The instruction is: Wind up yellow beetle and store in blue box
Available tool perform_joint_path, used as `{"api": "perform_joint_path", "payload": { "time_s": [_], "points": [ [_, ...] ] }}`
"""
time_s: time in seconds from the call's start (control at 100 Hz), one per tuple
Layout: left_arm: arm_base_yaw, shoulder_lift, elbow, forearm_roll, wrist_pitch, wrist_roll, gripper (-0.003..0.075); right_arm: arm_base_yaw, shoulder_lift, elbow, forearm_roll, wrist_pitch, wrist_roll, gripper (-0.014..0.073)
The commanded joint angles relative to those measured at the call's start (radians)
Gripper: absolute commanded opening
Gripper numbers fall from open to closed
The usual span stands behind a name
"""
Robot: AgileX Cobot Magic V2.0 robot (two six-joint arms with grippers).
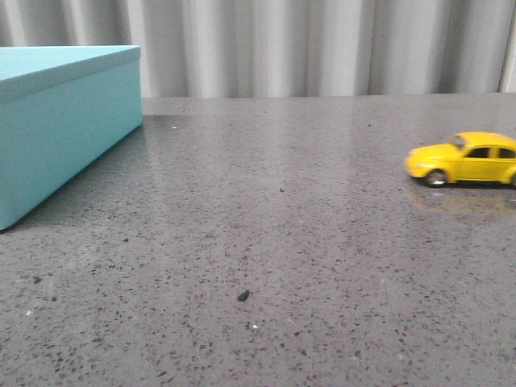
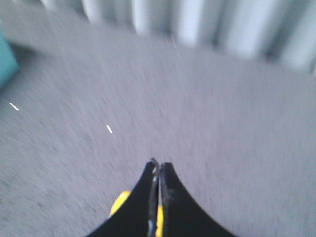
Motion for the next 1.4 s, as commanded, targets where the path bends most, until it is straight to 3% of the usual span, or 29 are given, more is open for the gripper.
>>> {"api": "perform_joint_path", "payload": {
  "time_s": [0.0,0.49,0.58,0.82,0.92,0.979,1.059,1.179,1.229,1.279,1.389],
  "points": [
    [-0.005,0.018,-0.025,-0.012,-0.068,0.0,-0.0021,0.034,-0.123,0.005,-0.007,-0.136,-0.037,-0.0053],
    [-0.005,0.018,-0.005,-0.012,-0.113,0.0,-0.0021,0.048,-0.521,0.293,-0.053,-0.243,-0.043,-0.0053],
    [-0.005,0.018,-0.001,-0.012,-0.137,0.0,-0.0021,0.048,-0.545,0.31,-0.055,-0.252,-0.043,-0.0053],
    [-0.005,0.023,-0.01,-0.045,-0.351,0.0,-0.0021,0.048,-0.551,0.311,-0.055,-0.257,-0.043,-0.0053],
    [-0.005,0.054,-0.042,-0.034,-0.345,0.013,-0.002,0.048,-0.551,0.311,-0.055,-0.259,-0.043,-0.0053],
    [-0.005,0.092,-0.079,-0.033,-0.314,0.09,-0.0012,0.048,-0.551,0.311,-0.055,-0.264,-0.043,-0.0053],
    [-0.005,0.148,-0.155,-0.034,-0.285,0.22,0.0078,0.048,-0.551,0.311,-0.057,-0.276,-0.043,-0.0053],
    [-0.005,0.251,-0.267,-0.034,-0.279,0.383,0.0368,0.048,-0.551,0.311,-0.084,-0.289,-0.043,-0.0053],
    [-0.005,0.297,-0.315,-0.034,-0.26,0.421,0.0447,0.048,-0.551,0.311,-0.098,-0.294,-0.043,-0.0053],
    [-0.007,0.344,-0.365,-0.034,-0.221,0.445,0.0484,0.048,-0.551,0.311,-0.108,-0.295,-0.043,-0.0053],
    [-0.06,0.453,-0.472,-0.03,-0.133,0.45,0.0482,0.05,-0.551,0.311,-0.136,-0.296,-0.043,-0.0053]
  ]
}}
